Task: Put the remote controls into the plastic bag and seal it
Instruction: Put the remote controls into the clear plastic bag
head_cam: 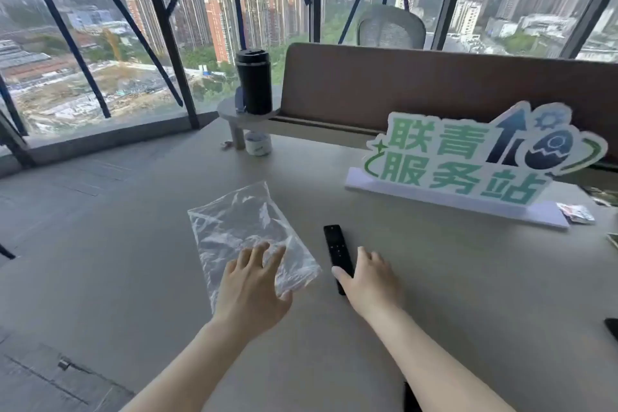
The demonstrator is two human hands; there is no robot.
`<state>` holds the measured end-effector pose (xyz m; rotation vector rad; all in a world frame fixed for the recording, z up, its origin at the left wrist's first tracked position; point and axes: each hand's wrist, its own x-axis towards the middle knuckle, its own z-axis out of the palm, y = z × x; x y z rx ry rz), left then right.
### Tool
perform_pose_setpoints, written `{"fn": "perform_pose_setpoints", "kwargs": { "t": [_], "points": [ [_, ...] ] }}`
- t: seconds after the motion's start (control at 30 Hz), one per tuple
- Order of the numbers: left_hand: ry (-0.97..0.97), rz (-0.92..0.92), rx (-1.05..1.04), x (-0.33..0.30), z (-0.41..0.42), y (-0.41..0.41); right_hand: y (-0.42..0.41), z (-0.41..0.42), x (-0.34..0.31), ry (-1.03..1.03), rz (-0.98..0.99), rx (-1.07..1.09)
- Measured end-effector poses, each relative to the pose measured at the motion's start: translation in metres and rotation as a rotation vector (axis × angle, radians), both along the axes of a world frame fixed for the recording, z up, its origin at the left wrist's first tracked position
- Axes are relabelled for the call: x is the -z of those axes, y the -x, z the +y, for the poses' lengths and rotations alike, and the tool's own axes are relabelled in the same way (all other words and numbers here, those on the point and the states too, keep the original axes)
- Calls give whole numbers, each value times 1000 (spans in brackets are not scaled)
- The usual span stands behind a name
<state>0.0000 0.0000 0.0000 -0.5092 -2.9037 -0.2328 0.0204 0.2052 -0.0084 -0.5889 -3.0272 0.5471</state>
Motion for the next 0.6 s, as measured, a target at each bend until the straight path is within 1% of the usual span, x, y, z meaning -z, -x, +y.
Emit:
{"fn": "perform_pose_setpoints", "kwargs": {
  "t": [0.03,0.07,0.13,0.27,0.3,0.4,0.43,0.5,0.6],
  "points": [
    [8,16,35,4,-5,-1,0,-4,4,3,6,19],
    [3,68,39,10,-8,-1,0,-6,4,20,19,50],
    [36,102,22,17,-13,5,0,-7,1,76,-12,81],
    [57,71,5,13,-11,-3,-26,-3,2,174,-69,103],
    [49,81,26,12,-10,-6,-38,0,-1,260,-65,112],
    [19,109,102,2,-1,-15,-87,15,-22,712,27,149],
    [12,119,130,-2,4,-18,-106,22,-32,831,72,162],
    [35,128,189,-12,18,-26,-144,34,-53,960,121,149],
    [56,184,283,-24,52,-42,-181,43,-70,981,84,102]
  ]
}}
